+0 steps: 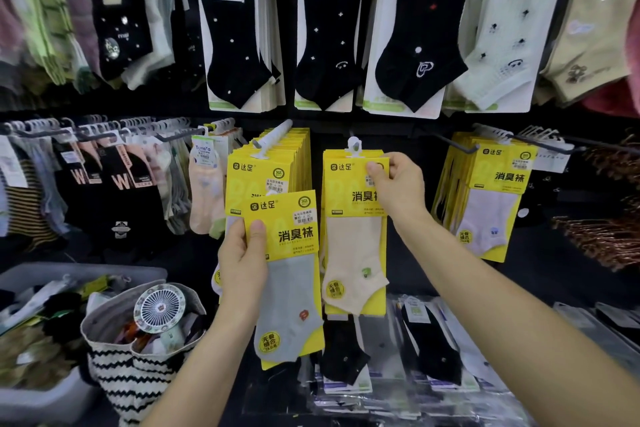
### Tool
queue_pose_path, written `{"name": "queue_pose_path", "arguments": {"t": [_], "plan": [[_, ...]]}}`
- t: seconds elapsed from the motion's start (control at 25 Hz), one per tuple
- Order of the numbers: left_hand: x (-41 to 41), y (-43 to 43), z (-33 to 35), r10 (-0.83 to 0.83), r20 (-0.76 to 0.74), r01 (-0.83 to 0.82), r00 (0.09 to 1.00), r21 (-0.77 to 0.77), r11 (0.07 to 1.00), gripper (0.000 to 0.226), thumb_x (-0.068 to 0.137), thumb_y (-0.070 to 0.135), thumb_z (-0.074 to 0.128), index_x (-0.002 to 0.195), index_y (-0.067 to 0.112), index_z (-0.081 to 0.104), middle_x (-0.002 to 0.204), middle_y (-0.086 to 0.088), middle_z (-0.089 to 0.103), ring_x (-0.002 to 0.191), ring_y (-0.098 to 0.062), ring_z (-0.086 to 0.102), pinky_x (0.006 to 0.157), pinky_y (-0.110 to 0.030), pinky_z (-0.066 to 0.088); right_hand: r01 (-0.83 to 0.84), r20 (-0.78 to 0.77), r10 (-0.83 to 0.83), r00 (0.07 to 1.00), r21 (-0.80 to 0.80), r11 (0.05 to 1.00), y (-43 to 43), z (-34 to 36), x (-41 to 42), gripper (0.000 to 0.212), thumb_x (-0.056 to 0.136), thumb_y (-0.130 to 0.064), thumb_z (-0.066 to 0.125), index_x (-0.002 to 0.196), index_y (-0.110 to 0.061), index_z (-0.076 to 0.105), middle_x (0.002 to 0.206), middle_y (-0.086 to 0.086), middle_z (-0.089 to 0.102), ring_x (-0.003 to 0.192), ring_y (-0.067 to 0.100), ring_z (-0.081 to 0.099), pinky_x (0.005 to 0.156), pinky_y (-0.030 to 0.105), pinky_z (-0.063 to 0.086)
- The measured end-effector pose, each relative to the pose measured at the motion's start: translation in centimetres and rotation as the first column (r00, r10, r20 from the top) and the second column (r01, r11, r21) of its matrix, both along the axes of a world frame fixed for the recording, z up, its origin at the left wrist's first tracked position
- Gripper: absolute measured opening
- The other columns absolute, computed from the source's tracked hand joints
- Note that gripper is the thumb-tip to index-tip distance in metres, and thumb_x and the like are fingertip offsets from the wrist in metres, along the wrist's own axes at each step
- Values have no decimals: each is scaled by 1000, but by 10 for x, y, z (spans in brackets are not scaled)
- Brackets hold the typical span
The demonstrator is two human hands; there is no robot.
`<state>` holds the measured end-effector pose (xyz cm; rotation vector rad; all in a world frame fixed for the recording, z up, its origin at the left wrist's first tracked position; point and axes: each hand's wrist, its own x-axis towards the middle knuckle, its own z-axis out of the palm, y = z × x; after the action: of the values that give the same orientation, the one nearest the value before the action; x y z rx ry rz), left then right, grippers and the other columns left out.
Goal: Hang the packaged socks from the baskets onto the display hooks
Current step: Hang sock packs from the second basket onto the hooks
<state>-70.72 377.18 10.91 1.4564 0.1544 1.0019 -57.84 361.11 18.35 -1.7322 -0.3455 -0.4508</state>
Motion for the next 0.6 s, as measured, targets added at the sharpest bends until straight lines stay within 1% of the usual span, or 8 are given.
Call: {"name": "queue_pose_path", "arguments": {"t": [0.08,0.16,0.28,0.36,0.4,0.48,0.56,0.6], "plan": [[-1,1,0,-5,-8,5,1000,3,1000,26,98,16,44,73,17,51,72,9,58,60,4,53,54,-11,44,18,31,-17,999,-36,999,-1,-1,4,15,90,-28,59,78,-33,52,81,-8,67,81,11,65,67,27,53],[-1,-2,2,-20,-12,21,1000,27,999,28,98,15,44,71,19,50,65,16,59,57,7,53,53,-8,42,25,10,-24,1000,-66,998,-2,-3,9,7,88,-31,61,85,-29,56,80,-9,65,78,7,63,61,20,47],[3,-8,5,-39,-27,40,999,48,998,26,98,17,44,74,16,54,67,14,61,62,3,56,57,-11,44,103,-3,-104,995,-70,992,-10,-14,8,19,85,-33,65,96,-23,53,79,-11,57,70,1,54,58,16,39],[8,-13,5,-48,-43,50,998,60,997,28,98,18,45,71,10,47,64,10,52,60,-3,48,56,-17,39,106,39,-104,994,-45,993,-19,-24,0,18,87,-37,62,90,-20,55,76,-12,55,67,1,51,58,14,38],[11,-17,5,-63,-43,65,997,61,996,30,98,17,45,69,11,44,61,13,48,58,-2,44,54,-17,36,47,50,-45,998,-28,999,-23,-30,-7,22,88,-40,58,84,-19,57,74,-10,58,66,1,51,57,12,39],[17,-28,7,-87,-44,90,995,73,993,31,98,17,45,67,18,45,58,16,48,54,4,41,51,-12,34,-166,41,165,985,18,986,-26,-39,-24,29,85,-47,56,78,-19,62,74,-6,64,66,1,55,60,12,43],[24,-39,9,-98,-65,104,993,106,989,26,97,18,46,72,24,52,67,13,54,58,7,48,54,-10,39,-346,9,346,938,18,938,-25,-43,-37,19,80,-44,62,83,-26,64,81,-9,69,76,-1,63,69,14,51],[27,-45,9,-114,-80,123,990,126,984,24,97,18,46,76,26,55,73,12,57,62,8,51,57,-10,41,-380,-3,380,925,10,925,-24,-46,-39,10,82,-36,64,86,-28,64,87,-9,71,82,2,67,72,17,53]]}}
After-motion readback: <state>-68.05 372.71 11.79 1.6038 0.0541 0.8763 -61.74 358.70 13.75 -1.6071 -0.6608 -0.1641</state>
